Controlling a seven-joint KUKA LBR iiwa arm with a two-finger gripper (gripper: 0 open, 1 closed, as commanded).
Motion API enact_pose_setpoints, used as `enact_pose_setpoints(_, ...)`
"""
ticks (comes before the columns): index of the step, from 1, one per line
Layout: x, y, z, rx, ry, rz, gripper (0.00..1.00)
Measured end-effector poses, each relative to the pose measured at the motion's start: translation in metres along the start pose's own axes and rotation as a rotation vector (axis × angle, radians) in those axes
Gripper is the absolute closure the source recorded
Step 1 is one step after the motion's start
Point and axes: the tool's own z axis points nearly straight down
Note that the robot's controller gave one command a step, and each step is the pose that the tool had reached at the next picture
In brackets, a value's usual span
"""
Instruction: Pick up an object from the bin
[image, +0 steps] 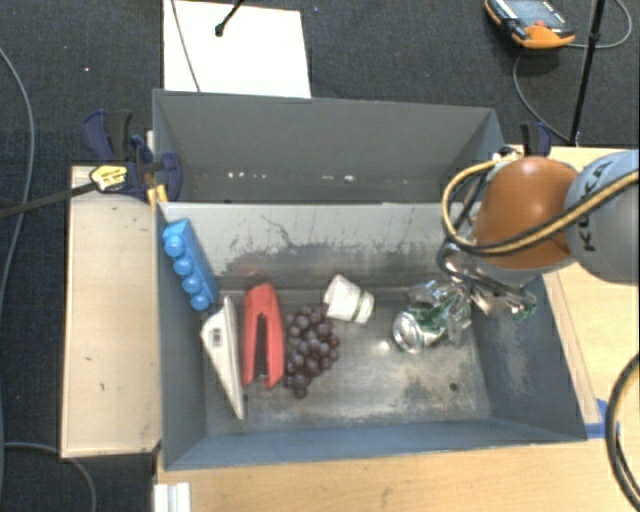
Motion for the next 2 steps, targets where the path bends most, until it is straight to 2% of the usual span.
enact_pose_setpoints(1,0.001,0.001,-0.019,-0.004,0.006,0.000,1.00)
enact_pose_setpoints(2,0.000,0.000,-0.039,-0.002,0.004,0.001,1.00)
